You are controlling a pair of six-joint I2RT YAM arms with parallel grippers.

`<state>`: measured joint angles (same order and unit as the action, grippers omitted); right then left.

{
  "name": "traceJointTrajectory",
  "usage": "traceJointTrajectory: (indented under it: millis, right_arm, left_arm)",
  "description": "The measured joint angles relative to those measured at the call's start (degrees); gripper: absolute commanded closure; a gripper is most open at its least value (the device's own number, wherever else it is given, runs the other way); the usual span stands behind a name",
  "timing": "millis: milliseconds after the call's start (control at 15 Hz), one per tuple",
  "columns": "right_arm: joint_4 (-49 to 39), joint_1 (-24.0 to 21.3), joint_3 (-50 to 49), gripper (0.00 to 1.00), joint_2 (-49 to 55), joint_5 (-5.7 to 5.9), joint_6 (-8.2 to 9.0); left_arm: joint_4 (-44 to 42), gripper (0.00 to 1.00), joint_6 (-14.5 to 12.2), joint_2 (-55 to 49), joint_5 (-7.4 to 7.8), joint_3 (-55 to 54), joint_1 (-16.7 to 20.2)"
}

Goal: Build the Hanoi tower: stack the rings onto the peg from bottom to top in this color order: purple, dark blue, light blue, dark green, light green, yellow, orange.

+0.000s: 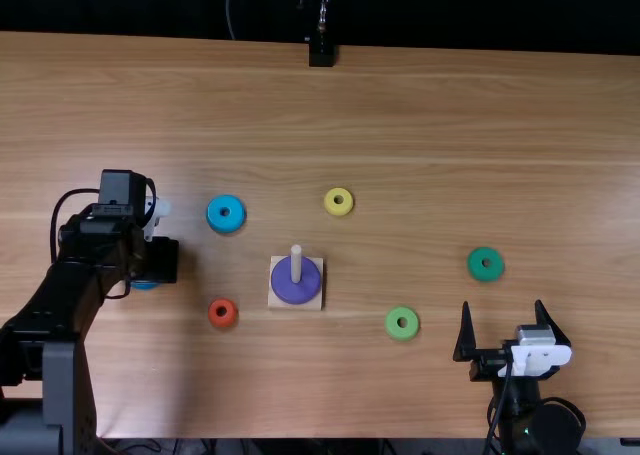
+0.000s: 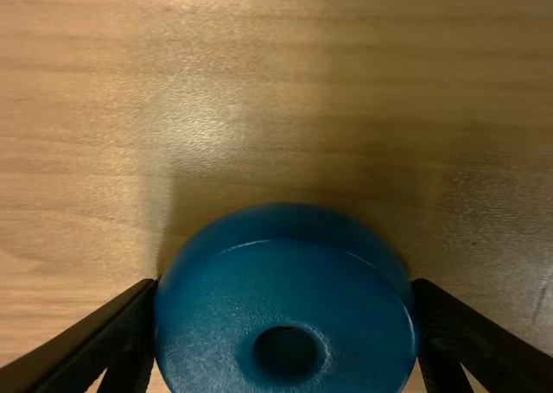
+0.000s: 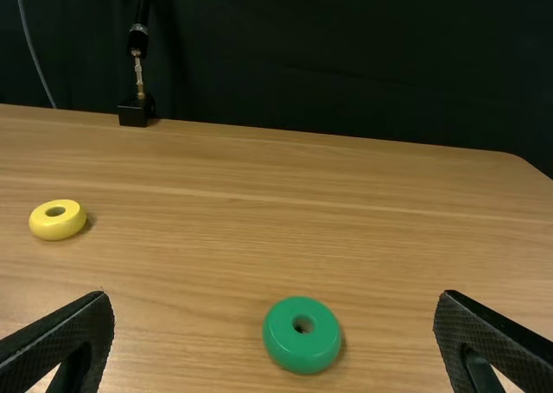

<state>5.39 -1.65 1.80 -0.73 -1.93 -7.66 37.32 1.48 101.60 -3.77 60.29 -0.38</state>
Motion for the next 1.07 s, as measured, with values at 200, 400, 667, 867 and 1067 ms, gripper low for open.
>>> traceJointTrajectory:
  millis: [200, 400, 667, 867, 1067]
  right_arm:
    - [0.02, 0.00, 0.00, 0.00, 0.00, 0.02, 0.02]
    - [0.02, 0.00, -0.02, 0.00, 0.00, 0.02, 0.04]
    - [0.00, 0.00, -0.02, 0.00, 0.00, 0.02, 0.02]
    - [0.02, 0.00, 0.00, 0.00, 0.00, 0.02, 0.02]
    - [0.00, 0.00, 0.00, 0.00, 0.00, 0.00, 0.02]
  left_arm:
    - [1.42, 1.00, 0.02, -0.20, -1.40, 2.58, 0.00]
    - [10.21, 1.00, 0.11, -3.06, -1.79, 6.78, -1.95]
    - [26.32, 1.00, 0.28, -6.51, -1.79, 16.57, -6.21]
    - [31.54, 1.00, 3.10, -8.74, -0.68, 21.00, -10.73]
    - [31.63, 1.00, 8.35, -9.99, 4.68, 23.19, -16.06]
